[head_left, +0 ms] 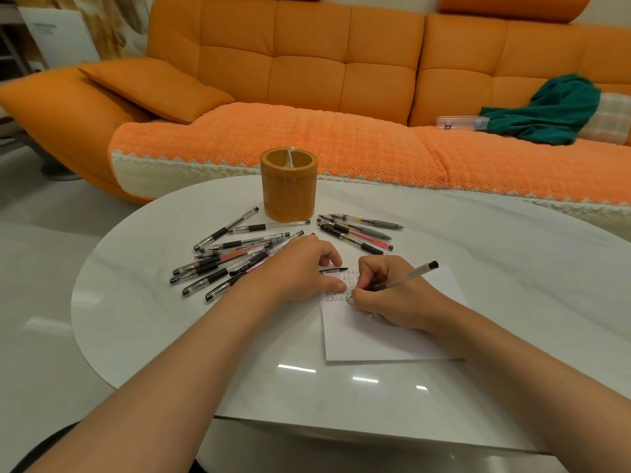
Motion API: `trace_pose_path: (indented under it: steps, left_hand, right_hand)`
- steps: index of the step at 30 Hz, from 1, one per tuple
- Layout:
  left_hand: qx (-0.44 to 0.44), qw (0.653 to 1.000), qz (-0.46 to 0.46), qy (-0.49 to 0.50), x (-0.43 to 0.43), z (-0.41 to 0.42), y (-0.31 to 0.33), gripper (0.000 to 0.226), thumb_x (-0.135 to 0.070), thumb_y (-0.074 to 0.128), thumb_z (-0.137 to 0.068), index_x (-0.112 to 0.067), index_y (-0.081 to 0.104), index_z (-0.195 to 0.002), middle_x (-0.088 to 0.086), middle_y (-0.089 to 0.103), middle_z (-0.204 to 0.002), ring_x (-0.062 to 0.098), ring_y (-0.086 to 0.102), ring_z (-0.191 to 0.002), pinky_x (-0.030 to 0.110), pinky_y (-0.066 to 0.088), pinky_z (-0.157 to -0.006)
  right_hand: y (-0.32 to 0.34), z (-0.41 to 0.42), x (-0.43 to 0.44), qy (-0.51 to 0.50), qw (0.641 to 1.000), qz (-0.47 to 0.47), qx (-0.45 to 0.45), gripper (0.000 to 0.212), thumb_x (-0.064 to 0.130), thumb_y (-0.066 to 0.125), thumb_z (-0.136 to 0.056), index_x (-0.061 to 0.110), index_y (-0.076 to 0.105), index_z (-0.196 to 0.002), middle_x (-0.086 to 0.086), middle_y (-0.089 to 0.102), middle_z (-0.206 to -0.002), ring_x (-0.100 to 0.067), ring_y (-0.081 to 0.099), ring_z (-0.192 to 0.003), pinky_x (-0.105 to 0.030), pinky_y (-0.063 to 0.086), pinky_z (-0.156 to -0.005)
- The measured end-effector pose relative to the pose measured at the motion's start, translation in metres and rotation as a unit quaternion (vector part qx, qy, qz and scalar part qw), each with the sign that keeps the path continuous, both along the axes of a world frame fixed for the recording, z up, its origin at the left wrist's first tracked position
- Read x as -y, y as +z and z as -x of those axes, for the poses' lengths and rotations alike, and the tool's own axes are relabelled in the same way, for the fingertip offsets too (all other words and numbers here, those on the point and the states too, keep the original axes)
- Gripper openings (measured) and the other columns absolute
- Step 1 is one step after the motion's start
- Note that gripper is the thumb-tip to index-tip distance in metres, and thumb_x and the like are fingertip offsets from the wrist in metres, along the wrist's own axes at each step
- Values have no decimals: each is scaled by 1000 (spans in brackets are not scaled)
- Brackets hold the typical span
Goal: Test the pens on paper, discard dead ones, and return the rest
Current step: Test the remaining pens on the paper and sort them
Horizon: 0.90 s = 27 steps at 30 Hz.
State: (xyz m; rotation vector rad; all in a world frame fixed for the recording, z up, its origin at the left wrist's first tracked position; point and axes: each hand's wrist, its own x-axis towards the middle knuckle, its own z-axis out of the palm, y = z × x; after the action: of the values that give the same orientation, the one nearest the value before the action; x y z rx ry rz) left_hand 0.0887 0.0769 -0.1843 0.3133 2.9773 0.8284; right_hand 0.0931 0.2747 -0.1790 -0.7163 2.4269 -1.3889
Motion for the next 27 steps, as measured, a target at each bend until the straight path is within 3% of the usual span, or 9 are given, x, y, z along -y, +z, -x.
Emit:
trace_pose_path:
  steps: [8, 12, 21, 24, 27]
  left_hand:
    - [1, 1000, 3, 1, 0, 0, 0, 44, -48, 79, -79, -34, 64, -118, -18, 49, -97, -2, 46, -84, 17, 35, -65]
    - [0, 1000, 3, 2, 0, -1, 1, 44, -47, 79, -79, -34, 64, -119, -19, 48, -95, -2, 46, -83, 19, 36, -67]
    - [-1, 1000, 3, -1, 0, -6, 3, 43, -51, 77, -80, -36, 64, -119, -19, 49, -97, -1, 48, -85, 20, 38, -69]
    - [-13, 1000, 8, -4, 0, -9, 4, 40, -51, 70, -86, -35, 65, -122, -17, 49, -100, 3, 48, -90, 23, 40, -77]
    - [-17, 1000, -3, -3, 2, -12, 5, 36, -48, 63, -93, -31, 66, -125, -16, 51, -102, 4, 50, -93, 24, 42, -82]
  right_hand:
    - [-1, 1, 1, 1, 1000, 3, -3, 19, -4, 67, -78, -1, 51, -67, -6, 58, -56, -14, 54, -50, -27, 43, -48]
    - [-1, 0, 1, 1, 1000, 17, 11, 19, -6, 66, -79, 2, 53, -68, -4, 57, -54, -14, 53, -47, -24, 41, -46]
    - [2, 5, -5, -102, 980, 157, 68, 11, 0, 65, -90, 10, 66, -84, -5, 55, -58, -17, 46, -49, -28, 38, -43]
    - [5, 10, -10, -111, 983, 140, 39, 32, -3, 53, -97, 19, 77, -93, -7, 64, -74, -20, 57, -59, -34, 47, -45]
    - [10, 13, -18, -65, 985, 144, 68, 44, -10, 38, -101, 14, 72, -116, -12, 66, -91, -24, 62, -71, -38, 52, -51]
